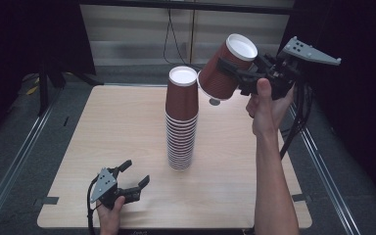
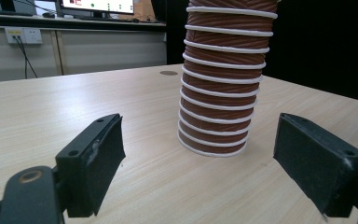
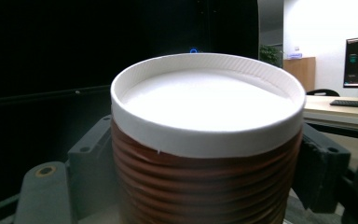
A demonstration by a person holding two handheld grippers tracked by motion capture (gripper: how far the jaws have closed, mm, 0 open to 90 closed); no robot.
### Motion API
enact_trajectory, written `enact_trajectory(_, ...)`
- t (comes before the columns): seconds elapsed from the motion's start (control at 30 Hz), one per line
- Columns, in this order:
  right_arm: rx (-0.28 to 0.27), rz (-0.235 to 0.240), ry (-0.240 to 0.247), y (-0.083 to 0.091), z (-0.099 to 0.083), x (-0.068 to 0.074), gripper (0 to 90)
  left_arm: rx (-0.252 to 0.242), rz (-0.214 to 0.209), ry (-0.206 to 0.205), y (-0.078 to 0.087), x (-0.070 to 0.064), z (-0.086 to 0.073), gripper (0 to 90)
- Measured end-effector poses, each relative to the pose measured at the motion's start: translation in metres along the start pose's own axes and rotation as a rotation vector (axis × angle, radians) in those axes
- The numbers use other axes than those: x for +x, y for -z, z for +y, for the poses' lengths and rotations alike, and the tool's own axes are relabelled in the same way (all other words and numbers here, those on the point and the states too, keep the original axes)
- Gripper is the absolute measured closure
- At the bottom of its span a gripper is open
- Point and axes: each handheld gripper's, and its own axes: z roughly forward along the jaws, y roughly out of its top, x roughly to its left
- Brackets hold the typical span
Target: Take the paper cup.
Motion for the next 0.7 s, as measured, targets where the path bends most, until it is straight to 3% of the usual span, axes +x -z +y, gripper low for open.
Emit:
enact_trajectory(0.53,0.08,-0.051,-0.01,0.014,-0.025,-0.012,21.3,0.01,-0.002,-0.004,-0.001,0.0,0.0,15.4)
enact_trajectory(0.7,0.089,-0.048,-0.03,0.021,-0.04,-0.015,21.3,0.011,-0.013,0.036,-0.001,0.002,0.001,15.6)
